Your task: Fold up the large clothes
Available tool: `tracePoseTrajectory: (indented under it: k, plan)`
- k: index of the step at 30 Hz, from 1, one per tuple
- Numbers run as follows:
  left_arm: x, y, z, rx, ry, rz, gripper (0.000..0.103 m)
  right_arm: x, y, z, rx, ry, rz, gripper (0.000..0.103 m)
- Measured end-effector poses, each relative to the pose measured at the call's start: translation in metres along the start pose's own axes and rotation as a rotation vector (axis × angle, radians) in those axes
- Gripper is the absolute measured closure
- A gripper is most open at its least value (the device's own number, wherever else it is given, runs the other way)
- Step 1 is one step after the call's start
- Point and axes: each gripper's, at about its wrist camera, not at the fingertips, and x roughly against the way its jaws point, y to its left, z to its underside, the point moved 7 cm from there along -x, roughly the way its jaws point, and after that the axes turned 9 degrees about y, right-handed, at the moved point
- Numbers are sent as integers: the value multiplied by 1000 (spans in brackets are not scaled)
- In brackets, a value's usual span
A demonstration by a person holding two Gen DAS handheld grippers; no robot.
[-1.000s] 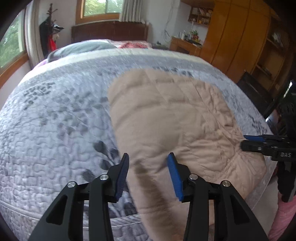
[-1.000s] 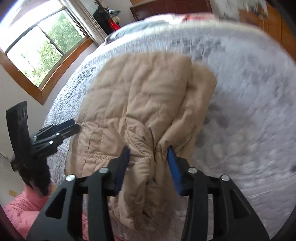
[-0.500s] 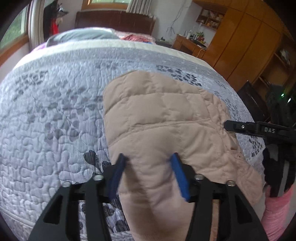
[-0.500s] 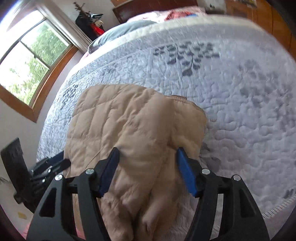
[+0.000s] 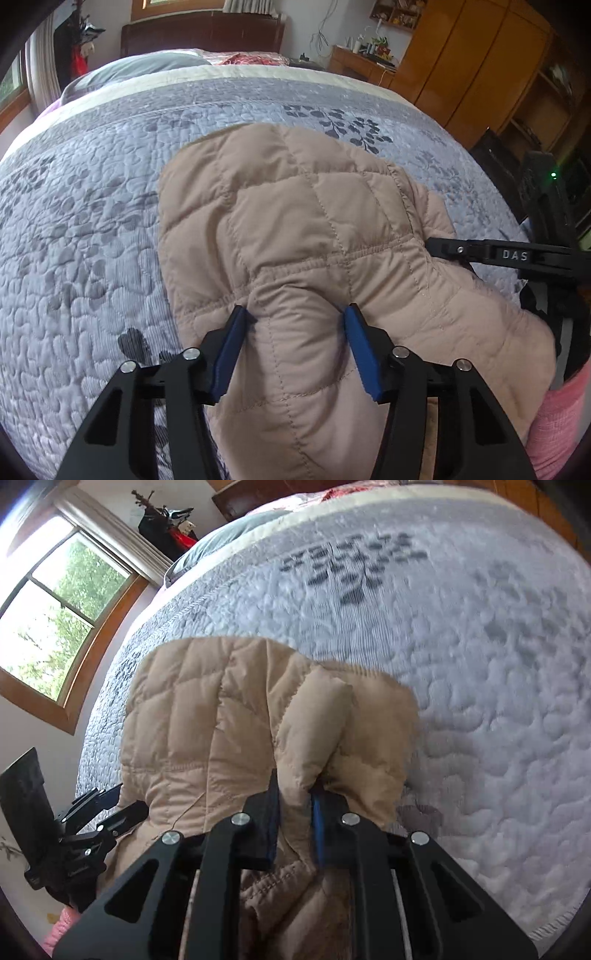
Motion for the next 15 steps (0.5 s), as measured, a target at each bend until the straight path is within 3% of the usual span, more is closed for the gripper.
tracePoseTrajectory:
  k: [3, 5, 9, 13, 15]
  plan:
    - [7, 1, 2, -8, -19, -5, 48, 6, 1, 1, -4, -15, -21, 87]
    - [17, 1, 5, -18, -35, -21, 48, 14, 2, 2, -13, -24, -37, 81]
    - [38, 0, 14, -12, -58, -17, 50, 45, 13, 8, 25, -90, 46, 77]
    - [57, -6, 31, -11, -68, 4, 65, 78, 38, 26, 104, -155, 86, 77]
    - [63, -11, 38, -16, -67, 25, 66, 85, 51, 37, 150, -164, 89, 77]
